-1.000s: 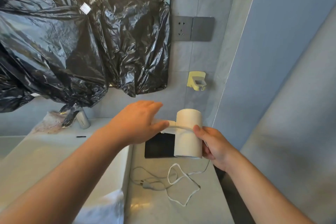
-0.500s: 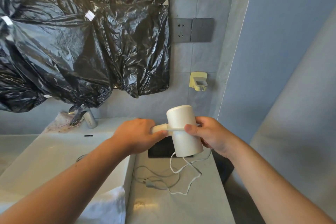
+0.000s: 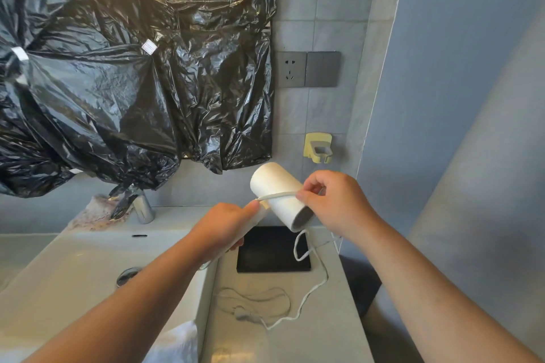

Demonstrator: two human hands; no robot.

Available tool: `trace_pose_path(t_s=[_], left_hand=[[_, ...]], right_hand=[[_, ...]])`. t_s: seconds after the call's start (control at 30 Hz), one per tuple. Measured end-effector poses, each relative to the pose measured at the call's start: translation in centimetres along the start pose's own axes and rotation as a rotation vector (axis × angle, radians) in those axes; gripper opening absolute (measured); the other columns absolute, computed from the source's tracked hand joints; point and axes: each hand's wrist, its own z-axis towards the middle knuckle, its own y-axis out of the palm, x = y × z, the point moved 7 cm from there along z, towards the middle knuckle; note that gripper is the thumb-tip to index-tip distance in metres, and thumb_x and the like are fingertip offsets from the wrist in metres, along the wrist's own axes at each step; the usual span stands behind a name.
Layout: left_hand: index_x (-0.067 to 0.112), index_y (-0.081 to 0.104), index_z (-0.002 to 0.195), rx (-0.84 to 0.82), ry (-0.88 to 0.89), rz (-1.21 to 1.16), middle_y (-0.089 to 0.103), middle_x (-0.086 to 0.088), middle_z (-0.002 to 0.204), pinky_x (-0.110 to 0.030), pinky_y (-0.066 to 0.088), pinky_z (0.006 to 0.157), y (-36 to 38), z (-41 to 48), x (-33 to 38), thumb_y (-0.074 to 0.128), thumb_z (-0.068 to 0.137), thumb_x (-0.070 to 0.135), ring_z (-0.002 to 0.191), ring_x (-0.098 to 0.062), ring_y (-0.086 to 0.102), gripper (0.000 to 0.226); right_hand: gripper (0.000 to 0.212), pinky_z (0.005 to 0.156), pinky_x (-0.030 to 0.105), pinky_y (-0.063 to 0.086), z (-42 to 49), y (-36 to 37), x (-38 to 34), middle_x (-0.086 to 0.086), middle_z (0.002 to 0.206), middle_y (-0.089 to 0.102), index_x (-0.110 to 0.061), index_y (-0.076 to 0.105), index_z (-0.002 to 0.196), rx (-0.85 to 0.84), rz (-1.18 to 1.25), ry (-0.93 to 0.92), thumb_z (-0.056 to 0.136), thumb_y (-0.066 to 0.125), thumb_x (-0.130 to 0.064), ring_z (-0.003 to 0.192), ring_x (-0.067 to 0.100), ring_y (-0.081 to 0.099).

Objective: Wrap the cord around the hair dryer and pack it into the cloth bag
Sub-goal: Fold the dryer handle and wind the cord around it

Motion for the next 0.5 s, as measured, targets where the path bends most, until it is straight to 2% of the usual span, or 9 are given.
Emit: trace_pose_path(t_s=[0.1,0.3,0.37,0.5], left_hand=[[0.007,0.062,0.073,-0.002,-0.079,-0.124,0.065,-0.007,0.055,-0.025,0.045,0.054,0.1,0.1,-0.4,0.043,0.091,0.062,0.046,-0.018,0.054,0.061],[0.000,0.065,0.094,-0.072,-0.186,-0.334,0.067,-0.015,0.065,-0.031,0.048,0.058,1.2,0.3,-1.6,0.049,0.085,0.066,0.055,-0.025,0.059,0.068],[0.001,0.064,0.094,-0.100,-0.248,-0.433,0.066,-0.016,0.067,-0.032,0.049,0.058,1.6,0.3,-2.1,0.052,0.080,0.070,0.057,-0.026,0.059,0.071],[0.002,0.059,0.082,-0.217,-0.326,-0.647,0.056,-0.013,0.061,-0.029,0.043,0.053,2.3,-0.7,-1.9,0.044,0.092,0.066,0.050,-0.024,0.051,0.066]], right_hand=[[0.014,0.062,0.019,0.039,-0.1,-0.2,-1.1,-0.004,0.082,0.059,-0.018,0.064,0.074,0.069,-0.057,-0.064,0.082,0.071,-0.027,0.073,0.008,0.053],[0.018,0.060,0.029,0.045,-1.3,0.2,-2.6,-0.001,0.079,0.055,-0.012,0.062,0.073,0.214,-0.144,-0.208,0.082,0.072,-0.024,0.072,0.019,0.053],[0.018,0.057,0.027,0.045,-1.7,0.9,-3.1,-0.001,0.079,0.055,-0.013,0.061,0.073,0.216,-0.155,-0.247,0.082,0.073,-0.024,0.071,0.019,0.053],[0.019,0.053,0.017,0.037,-1.5,2.2,-2.5,-0.006,0.071,0.053,-0.015,0.062,0.071,0.215,-0.107,-0.229,0.079,0.076,-0.025,0.065,0.014,0.050]])
